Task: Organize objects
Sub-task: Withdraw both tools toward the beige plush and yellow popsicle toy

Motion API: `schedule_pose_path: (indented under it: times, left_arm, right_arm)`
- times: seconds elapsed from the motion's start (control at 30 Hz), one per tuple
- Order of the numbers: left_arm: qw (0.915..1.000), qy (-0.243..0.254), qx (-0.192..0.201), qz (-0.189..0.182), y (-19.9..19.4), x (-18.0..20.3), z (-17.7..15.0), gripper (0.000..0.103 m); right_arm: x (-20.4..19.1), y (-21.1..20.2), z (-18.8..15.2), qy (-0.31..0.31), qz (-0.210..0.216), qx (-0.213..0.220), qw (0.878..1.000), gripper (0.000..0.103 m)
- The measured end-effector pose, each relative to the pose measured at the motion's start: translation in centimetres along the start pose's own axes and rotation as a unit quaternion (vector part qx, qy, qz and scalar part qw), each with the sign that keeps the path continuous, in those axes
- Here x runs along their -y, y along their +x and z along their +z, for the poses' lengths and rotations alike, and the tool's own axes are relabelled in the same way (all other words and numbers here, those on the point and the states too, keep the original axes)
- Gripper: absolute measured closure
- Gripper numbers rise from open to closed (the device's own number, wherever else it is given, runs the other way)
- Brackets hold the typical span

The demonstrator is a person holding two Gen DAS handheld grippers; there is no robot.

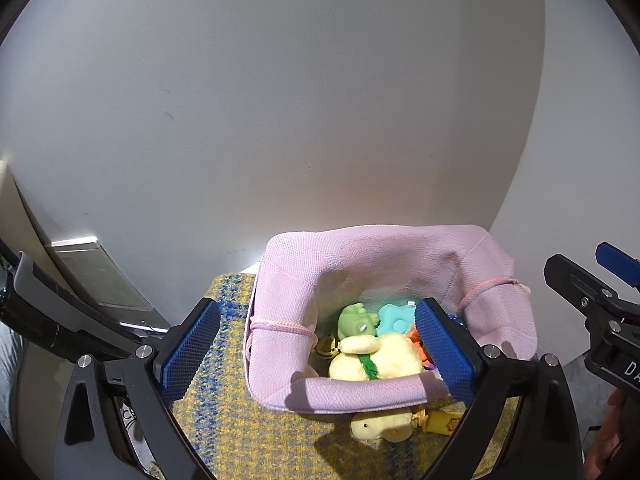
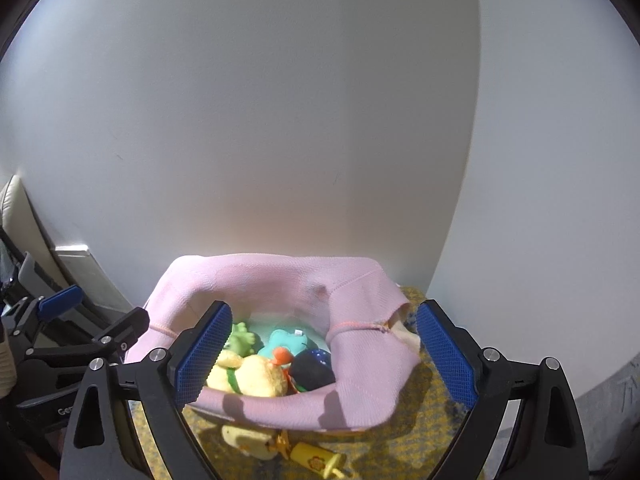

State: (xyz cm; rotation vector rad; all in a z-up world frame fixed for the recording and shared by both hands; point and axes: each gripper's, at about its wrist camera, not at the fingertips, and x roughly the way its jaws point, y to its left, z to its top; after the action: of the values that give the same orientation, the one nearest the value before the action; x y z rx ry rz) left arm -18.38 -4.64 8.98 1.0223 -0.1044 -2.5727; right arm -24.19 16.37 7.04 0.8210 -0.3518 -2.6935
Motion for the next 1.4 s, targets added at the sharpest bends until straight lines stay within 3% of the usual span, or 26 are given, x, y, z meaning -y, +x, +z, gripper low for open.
schedule_pose_path:
  times: [0.57, 1.4]
  left_arm:
    - [0.9998, 0.004, 0.016, 0.01, -2.9, -0.1, -3.5, 0.002]
    - [0.9992, -0.009, -0.028, 0.029, 1.6, -0.5, -13.8, 0.001]
  right_arm:
    - [0.3, -2.8, -3.5, 0.004, -0.006, -0.007, 1.0, 0.009]
    - [1.2, 3.0, -14.3, 0.016, -0.024, -0.094, 0.995, 0.009]
